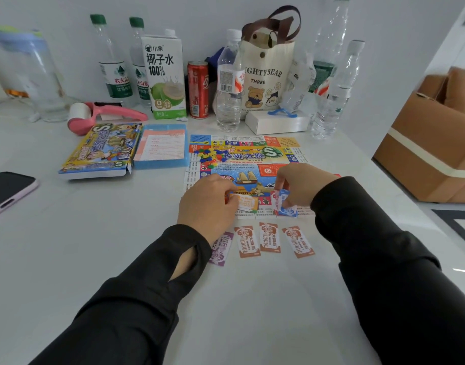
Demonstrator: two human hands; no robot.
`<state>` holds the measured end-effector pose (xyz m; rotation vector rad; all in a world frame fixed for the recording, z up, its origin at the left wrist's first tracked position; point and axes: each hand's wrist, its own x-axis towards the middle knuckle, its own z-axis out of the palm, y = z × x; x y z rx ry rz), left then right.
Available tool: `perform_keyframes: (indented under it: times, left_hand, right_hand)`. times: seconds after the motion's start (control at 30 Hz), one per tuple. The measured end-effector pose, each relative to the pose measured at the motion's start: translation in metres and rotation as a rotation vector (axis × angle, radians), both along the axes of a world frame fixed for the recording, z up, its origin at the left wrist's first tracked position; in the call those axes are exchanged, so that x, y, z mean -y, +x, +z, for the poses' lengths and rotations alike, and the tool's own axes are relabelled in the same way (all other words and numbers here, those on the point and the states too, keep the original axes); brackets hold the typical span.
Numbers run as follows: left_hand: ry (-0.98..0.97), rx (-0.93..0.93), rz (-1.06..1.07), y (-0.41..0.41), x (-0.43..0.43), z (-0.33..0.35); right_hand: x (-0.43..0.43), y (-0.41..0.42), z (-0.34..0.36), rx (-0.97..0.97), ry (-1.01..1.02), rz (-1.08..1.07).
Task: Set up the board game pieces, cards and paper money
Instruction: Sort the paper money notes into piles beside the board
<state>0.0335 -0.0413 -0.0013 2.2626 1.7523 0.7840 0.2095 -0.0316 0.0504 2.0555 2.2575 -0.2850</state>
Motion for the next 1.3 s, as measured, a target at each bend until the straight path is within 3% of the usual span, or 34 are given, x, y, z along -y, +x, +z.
perform_keyframes:
  times: [0.17, 0.43, 0.87, 1.0, 1.13, 1.2, 1.3]
  left_hand:
    - [0.011, 0.048, -0.025, 0.001, 0.000, -0.002]
    - [-0.016, 0.060, -0.009, 0.000, -0.001, -0.003]
    - [-0.051, 0.072, -0.020, 0.000, 0.000, -0.002]
    - [-0.064, 0.087, 0.000, 0.000, 0.000, 0.001]
    - [0.094, 0.225, -0.049, 0.001, 0.006, 0.011]
    - [-0.024, 0.428, -0.165, 0.003, 0.013, 0.020]
    - [-0.543, 0.799, -0.340, 0.006, 0.026, 0.033]
  right_hand:
    - [0.001, 0.005, -0.004, -0.078, 0.002, -0.002]
    - [-0.003, 0.000, -0.002, 0.000, -0.037, -0.008]
    - [0.003, 0.002, 0.000, -0.128, 0.025, 0.005]
    - [0.012, 0.007, 0.017, -0.289, 0.105, 0.025]
    - [0.024, 0.002, 0.028, -0.611, 0.115, 0.058]
    - [0.027, -0.003, 0.027, -0.751, 0.083, 0.057]
    - [0.029, -0.003, 0.025, -0.936, 0.049, 0.026]
